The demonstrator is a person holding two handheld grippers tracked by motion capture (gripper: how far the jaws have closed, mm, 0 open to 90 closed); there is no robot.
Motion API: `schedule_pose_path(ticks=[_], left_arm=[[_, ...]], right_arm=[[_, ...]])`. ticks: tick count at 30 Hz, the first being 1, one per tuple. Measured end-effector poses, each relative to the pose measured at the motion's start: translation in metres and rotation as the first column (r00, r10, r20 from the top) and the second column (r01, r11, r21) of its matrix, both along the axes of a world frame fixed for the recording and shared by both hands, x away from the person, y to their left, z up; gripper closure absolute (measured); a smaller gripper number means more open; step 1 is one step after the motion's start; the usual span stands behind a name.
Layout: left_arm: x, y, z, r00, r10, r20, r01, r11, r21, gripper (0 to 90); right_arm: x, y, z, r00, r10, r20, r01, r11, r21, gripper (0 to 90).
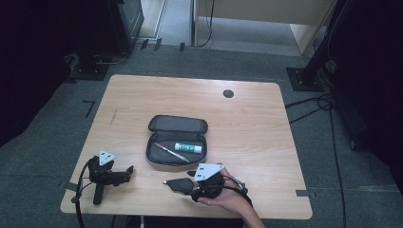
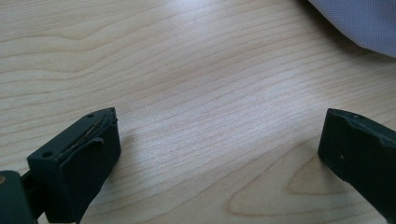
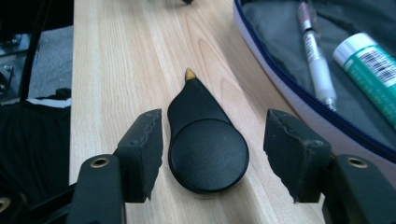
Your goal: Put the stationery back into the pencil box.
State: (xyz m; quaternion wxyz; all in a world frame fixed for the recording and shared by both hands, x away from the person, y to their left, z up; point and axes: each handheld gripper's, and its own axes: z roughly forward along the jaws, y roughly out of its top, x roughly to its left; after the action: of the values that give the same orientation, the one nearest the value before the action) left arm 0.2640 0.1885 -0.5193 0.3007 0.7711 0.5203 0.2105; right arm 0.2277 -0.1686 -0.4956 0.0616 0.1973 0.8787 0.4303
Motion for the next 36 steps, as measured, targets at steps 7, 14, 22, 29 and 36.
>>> schedule_pose_path(ticks=[7, 14, 22, 29, 36], left_arm=[[0.000, 0.000, 0.000, 1.0000, 0.000, 0.000, 0.000, 1.0000, 0.001, 0.0], [0.000, 0.000, 0.000, 1.0000, 0.000, 0.000, 0.000, 1.0000, 0.000, 0.0], [0.000, 0.000, 0.000, 1.0000, 0.000, 0.000, 0.000, 1.0000, 0.001, 0.0], [0.000, 0.000, 0.000, 1.0000, -0.001, -0.001, 0.001, 1.0000, 0.000, 0.0], [0.000, 0.000, 0.000, 1.0000, 0.000, 0.000, 0.000, 1.0000, 0.001, 0.0]], right_arm=[[0.001, 0.007, -0.007, 0.9998, 0.016, -0.013, -0.017, 0.999, -0.038, 34.5], [0.004, 0.009, -0.011, 0.9999, -0.002, -0.013, 0.001, 0.999, -0.053, 31.6], [0.002, 0.013, -0.017, 0.9998, 0.017, -0.008, -0.018, 0.996, -0.089, 32.0], [0.002, 0.014, -0.022, 1.0000, 0.005, -0.005, -0.006, 0.996, -0.094, 32.9], [0.000, 0.011, -0.025, 0.9999, -0.004, 0.015, 0.005, 0.998, -0.070, 35.7]])
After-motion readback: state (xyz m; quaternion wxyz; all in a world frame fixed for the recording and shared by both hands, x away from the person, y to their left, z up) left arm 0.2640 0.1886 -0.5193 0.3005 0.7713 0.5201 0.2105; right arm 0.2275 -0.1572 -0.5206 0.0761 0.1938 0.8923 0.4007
